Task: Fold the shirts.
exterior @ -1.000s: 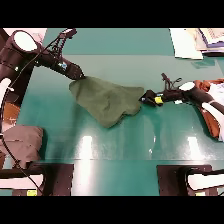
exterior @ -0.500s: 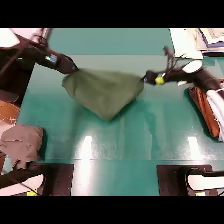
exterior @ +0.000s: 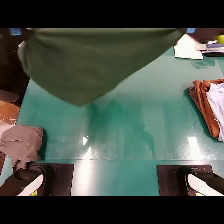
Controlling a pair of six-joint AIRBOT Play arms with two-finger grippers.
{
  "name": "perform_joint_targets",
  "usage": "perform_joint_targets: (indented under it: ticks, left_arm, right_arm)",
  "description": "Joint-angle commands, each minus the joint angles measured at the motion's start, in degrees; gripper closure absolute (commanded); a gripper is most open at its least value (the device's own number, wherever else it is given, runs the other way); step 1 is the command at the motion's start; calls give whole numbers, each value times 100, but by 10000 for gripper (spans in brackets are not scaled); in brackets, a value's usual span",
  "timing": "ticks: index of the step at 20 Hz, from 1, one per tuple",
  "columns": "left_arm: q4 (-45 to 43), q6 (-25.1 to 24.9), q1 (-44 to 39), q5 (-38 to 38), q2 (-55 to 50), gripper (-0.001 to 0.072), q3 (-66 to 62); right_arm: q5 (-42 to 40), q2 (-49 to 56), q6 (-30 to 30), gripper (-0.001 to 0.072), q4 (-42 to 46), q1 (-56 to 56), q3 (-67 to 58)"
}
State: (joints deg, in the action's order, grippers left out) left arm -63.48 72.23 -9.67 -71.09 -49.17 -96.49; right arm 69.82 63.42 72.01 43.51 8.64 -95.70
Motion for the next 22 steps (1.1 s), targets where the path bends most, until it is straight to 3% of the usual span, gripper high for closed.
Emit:
perform_joint_targets:
  ticks: [1, 8, 11, 14, 15, 16, 17, 22]
  left_arm:
    - [-37, 332, 7, -459, 114, 677, 39]
    - [999, 356, -26, -564, -673, 676, 2695]
    - [994, -74, -426, 173, -898, 676, 4081]
    - [990, -66, -820, 1102, -1040, 674, 4935]
    - [984, -68, -833, 1207, -1043, 648, 4983]
    - [979, -66, -798, 1222, -1040, 402, 4927]
    - [960, -68, -717, 1141, -1040, 204, 4795]
    - [157, -68, 428, 267, -909, 206, 3322]
  right_arm:
    - [557, -538, 273, 700, 188, -136, 17]
    - [494, -957, 501, 700, 1410, -138, 2470]
    - [216, -957, 520, 700, 1460, -138, 3141]
    - [-87, -957, 699, 700, 1460, -138, 3528]
    - [-90, -957, 708, 700, 1460, -138, 3578]
    - [-83, -957, 708, 700, 1460, -138, 3587]
    - [-111, -957, 713, 700, 1458, -138, 3585]
    - [-131, -957, 811, 700, 1460, -138, 3580]
